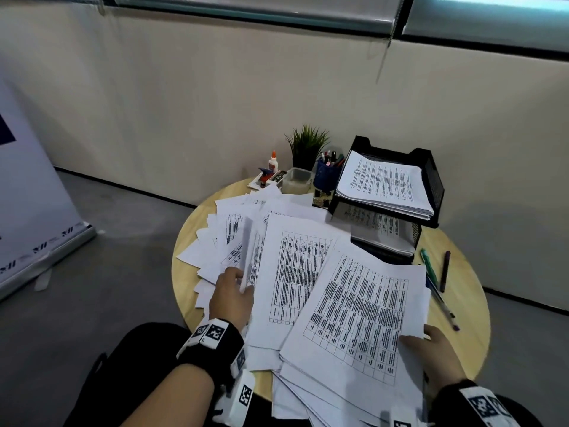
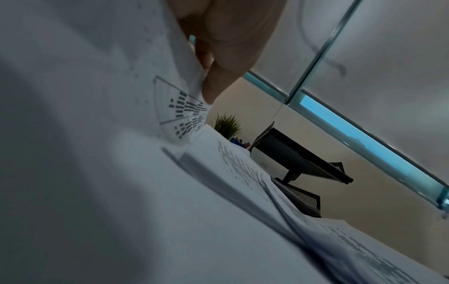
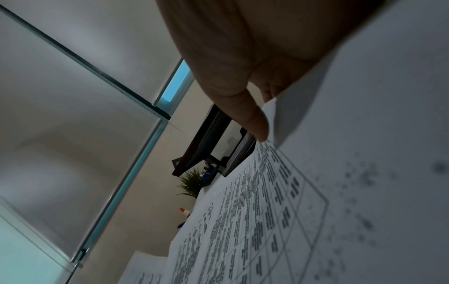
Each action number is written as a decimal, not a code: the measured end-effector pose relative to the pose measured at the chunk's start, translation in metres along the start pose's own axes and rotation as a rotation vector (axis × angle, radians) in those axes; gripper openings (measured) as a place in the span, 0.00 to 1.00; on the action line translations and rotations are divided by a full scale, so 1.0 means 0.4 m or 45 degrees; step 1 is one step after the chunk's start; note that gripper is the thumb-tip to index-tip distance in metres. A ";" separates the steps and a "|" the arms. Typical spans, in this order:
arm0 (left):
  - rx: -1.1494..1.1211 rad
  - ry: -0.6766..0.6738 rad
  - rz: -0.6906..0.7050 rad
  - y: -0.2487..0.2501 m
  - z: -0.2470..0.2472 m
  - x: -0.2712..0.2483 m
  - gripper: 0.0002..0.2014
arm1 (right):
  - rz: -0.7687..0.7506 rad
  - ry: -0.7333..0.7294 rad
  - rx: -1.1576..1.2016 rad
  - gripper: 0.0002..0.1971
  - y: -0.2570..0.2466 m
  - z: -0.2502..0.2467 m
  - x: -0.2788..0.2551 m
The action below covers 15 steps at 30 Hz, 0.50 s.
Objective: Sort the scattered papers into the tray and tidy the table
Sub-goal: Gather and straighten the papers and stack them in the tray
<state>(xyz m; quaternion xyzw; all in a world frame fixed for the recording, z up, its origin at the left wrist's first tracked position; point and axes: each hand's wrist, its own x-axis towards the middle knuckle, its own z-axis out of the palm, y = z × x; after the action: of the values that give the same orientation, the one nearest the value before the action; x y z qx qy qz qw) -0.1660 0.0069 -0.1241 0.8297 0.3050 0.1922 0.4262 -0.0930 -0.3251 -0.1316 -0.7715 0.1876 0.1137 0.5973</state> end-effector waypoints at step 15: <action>-0.609 -0.404 -0.323 -0.006 0.028 -0.019 0.12 | -0.045 -0.005 -0.037 0.24 -0.006 -0.012 -0.002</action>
<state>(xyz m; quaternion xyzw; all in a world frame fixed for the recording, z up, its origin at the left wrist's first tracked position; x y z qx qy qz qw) -0.1660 -0.0040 -0.1327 0.6808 0.2820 0.0718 0.6722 -0.0929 -0.3292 -0.1281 -0.7832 0.1710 0.1072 0.5881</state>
